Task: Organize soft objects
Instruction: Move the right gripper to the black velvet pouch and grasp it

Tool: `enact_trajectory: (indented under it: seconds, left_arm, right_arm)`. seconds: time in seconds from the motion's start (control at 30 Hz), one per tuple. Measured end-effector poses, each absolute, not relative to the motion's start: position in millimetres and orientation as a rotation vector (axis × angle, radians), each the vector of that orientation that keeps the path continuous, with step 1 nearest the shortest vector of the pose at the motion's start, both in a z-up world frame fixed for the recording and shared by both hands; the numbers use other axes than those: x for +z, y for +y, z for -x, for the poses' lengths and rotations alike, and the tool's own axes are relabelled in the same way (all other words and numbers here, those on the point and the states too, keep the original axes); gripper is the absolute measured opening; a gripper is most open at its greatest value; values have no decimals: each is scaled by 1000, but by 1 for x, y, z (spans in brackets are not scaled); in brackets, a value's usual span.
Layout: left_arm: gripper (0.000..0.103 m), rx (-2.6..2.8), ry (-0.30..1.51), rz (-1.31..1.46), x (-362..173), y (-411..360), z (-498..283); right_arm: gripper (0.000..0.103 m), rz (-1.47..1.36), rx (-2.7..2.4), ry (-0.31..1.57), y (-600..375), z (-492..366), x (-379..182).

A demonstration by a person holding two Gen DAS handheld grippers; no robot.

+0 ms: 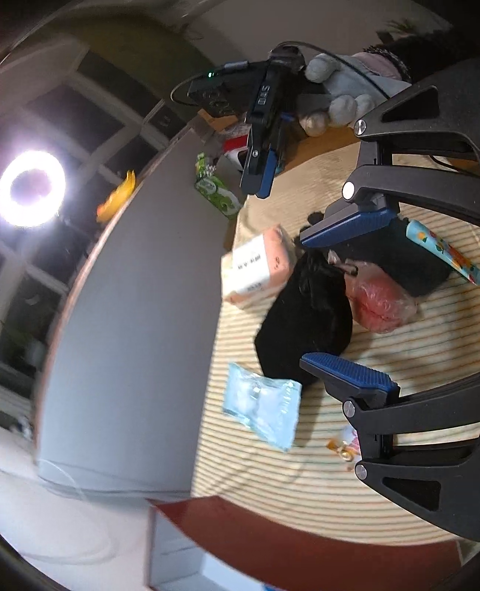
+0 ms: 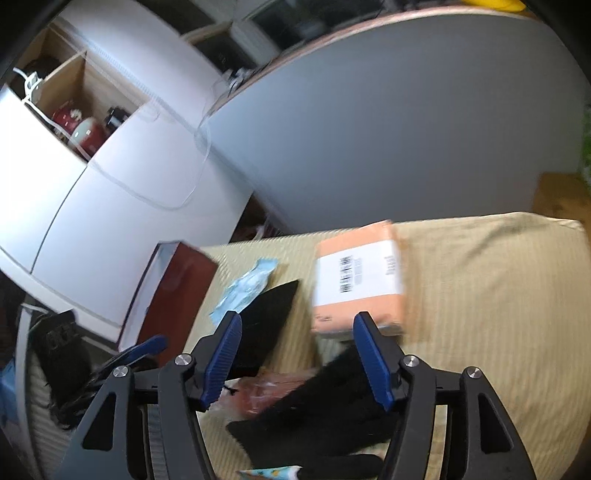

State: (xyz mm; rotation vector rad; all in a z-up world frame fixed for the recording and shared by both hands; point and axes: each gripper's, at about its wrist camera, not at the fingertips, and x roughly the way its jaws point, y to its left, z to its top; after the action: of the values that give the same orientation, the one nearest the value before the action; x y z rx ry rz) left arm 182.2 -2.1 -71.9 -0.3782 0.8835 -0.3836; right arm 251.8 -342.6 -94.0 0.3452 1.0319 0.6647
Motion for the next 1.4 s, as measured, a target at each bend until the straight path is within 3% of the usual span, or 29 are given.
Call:
enact_trajectory:
  seconds: [0.07, 0.5, 1.3, 1.4]
  left_arm:
    - [66, -375, 929, 434, -82, 3, -189]
    - [66, -375, 1045, 667, -127, 16, -209]
    - [66, -353, 1058, 715, -151, 14, -215]
    - [63, -367, 1051, 729, -153, 14, -216]
  right_arm:
    - [59, -331, 696, 1070, -328, -260, -98]
    - [59, -300, 779, 1281, -254, -278, -144]
    - [59, -326, 717, 1368, -230, -279, -179]
    - [53, -347, 709, 1371, -230, -280, -182]
